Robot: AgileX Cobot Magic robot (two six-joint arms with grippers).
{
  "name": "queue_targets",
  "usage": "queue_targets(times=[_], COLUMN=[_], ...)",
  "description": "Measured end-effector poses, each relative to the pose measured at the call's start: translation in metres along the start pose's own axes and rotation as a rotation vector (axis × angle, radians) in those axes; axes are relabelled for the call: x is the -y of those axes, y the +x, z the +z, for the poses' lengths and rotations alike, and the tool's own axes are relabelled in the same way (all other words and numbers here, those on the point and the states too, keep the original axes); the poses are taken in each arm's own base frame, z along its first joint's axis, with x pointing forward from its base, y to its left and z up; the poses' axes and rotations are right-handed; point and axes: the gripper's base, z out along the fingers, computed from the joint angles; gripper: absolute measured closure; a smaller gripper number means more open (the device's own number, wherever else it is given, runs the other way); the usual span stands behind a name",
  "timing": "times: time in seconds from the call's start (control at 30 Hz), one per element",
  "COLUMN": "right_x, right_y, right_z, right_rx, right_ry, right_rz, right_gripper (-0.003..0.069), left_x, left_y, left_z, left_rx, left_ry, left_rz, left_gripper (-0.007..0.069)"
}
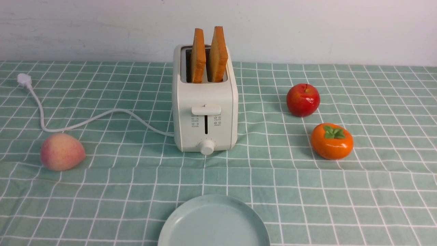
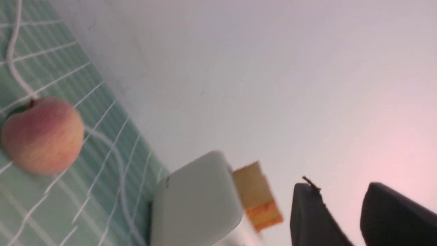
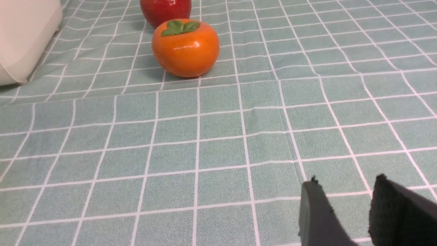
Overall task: Take toasted bread from bread machine on blue coffee table place on plate.
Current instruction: 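Reach for a toast slice standing in the toaster with the left gripper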
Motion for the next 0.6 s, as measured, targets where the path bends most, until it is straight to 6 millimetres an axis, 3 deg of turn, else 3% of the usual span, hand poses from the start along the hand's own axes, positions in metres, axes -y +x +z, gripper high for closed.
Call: queue_targets(times=[0.07,0.13,0.23,0.33,0.47,0.5,0.57,0.6], right_x=[-0.004,-0.006,-0.007,-0.006,-0.005,-0.005,-0.005,-0.007], right_y=[-0.004,-0.009,-0.018,-0.024,-0.027,-0.027,-0.026,-0.026], right_z=[0.001,0.0,-0.002,-0.003,-0.004,-0.004,-0.004,-0.004], right_rx=[0.051,0.107,0.19,0.249,0.282,0.282,0.279,0.247], right_ry=[-0.048,-0.087,-0.141,-0.164,-0.168,-0.171,-0.172,-0.18], right_rz=[0.165,0.326,0.568,0.687,0.717,0.735,0.738,0.741], right_gripper=[0.0419,0.0419,0.0419,0.0419,0.0419,0.0419,0.0419,0.0419], left_x=[0.009,0.028,0.063,0.096,0.113,0.115,0.113,0.109], left_y=[-0.004,-0.009,-0.017,-0.021,-0.016,-0.009,-0.004,0.003], left_z=[0.001,0.002,0.002,0.011,0.033,0.048,0.059,0.076], left_rx=[0.008,-0.018,-0.101,-0.242,-0.476,-0.617,-0.716,-0.829], left_ry=[0.022,0.049,0.083,0.044,-0.096,-0.192,-0.26,-0.334], left_rz=[-0.017,-0.002,0.083,0.206,0.315,0.355,0.382,0.416], left_gripper=[0.0571,0.0639,0.0638,0.0638,0.0638,0.0638,0.0638,0.0638])
